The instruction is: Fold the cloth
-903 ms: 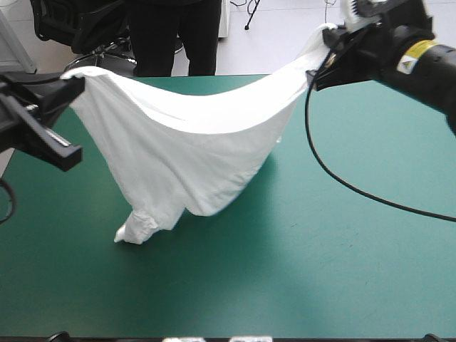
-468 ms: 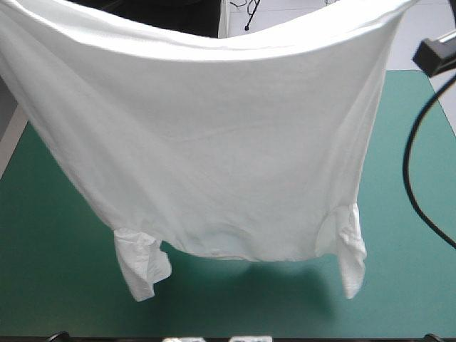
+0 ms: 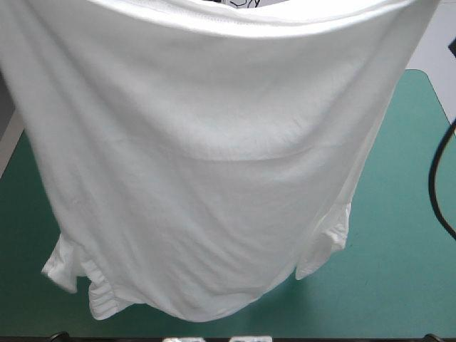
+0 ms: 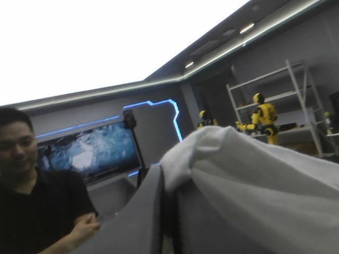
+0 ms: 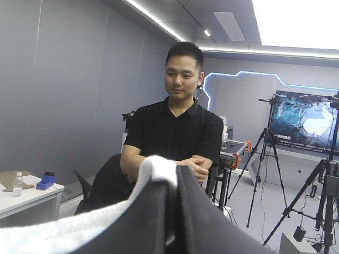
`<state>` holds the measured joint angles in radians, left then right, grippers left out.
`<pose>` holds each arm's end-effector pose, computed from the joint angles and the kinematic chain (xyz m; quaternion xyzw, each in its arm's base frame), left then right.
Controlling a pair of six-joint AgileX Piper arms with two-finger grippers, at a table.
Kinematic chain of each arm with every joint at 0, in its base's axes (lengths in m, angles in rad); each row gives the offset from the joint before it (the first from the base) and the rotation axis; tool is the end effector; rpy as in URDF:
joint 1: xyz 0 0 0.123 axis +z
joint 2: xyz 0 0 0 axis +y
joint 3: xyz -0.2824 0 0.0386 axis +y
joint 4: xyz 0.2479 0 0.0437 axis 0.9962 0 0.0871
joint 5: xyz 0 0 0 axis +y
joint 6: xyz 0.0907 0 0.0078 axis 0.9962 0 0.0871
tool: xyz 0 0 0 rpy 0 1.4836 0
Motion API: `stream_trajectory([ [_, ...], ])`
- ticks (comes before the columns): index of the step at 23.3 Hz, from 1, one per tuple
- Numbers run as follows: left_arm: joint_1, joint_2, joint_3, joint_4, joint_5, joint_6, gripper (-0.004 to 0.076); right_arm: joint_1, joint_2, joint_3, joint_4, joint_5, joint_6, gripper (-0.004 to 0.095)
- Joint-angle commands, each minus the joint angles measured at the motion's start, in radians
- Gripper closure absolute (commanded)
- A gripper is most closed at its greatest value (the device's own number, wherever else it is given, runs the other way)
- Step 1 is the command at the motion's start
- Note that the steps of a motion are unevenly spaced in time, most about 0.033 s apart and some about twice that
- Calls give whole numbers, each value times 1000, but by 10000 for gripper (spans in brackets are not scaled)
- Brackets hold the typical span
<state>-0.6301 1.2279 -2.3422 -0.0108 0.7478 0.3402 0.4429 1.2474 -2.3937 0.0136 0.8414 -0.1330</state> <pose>0.0750 -0.0555 0.6835 0.2480 0.4683 -0.1277 0.8384 0.0839 0.0408 0.6816 -0.1595 0.5324 0.1348 0.8203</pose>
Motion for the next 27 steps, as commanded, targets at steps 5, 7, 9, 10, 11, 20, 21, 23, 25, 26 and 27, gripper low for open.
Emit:
stream_trajectory([
  [5, -2, 215, -8, 482, -281, -399, 733, -5, 175, -16, -260, -258, 197, 925],
  [7, 29, 264, -8, 565, -345, -506, 733, -7, 226, -16, -394, -308, 285, 925],
  [9, 145, 357, -14, 576, -496, -646, 733, -66, 303, -35, -491, -392, 398, 925],
  [10, 185, 384, -25, 550, -557, -717, 733, -103, 332, -47, -486, -423, 417, 925],
  [11, 233, 415, -45, 511, -610, -784, 733, -144, 362, -75, -454, -463, 439, 925],
  [20, 317, 574, -203, 352, -350, -636, 733, -322, 566, -268, -28, -257, 214, 925],
  [21, 317, 578, -190, 313, -258, -570, 733, -322, 568, -245, -21, -221, 211, 925],
  [23, 317, 584, -168, 278, -150, -487, 733, -322, 566, -190, 11, -195, 192, 925],
  [25, 317, 585, -144, 260, -44, -427, 733, -322, 564, -142, 52, -130, 157, 925],
  [26, 317, 587, -124, 255, 0, -418, 733, -322, 560, -111, 72, -91, 140, 925],
  [27, 317, 585, -100, 253, 26, -419, 733, -322, 555, -74, 90, -63, 124, 925],
])
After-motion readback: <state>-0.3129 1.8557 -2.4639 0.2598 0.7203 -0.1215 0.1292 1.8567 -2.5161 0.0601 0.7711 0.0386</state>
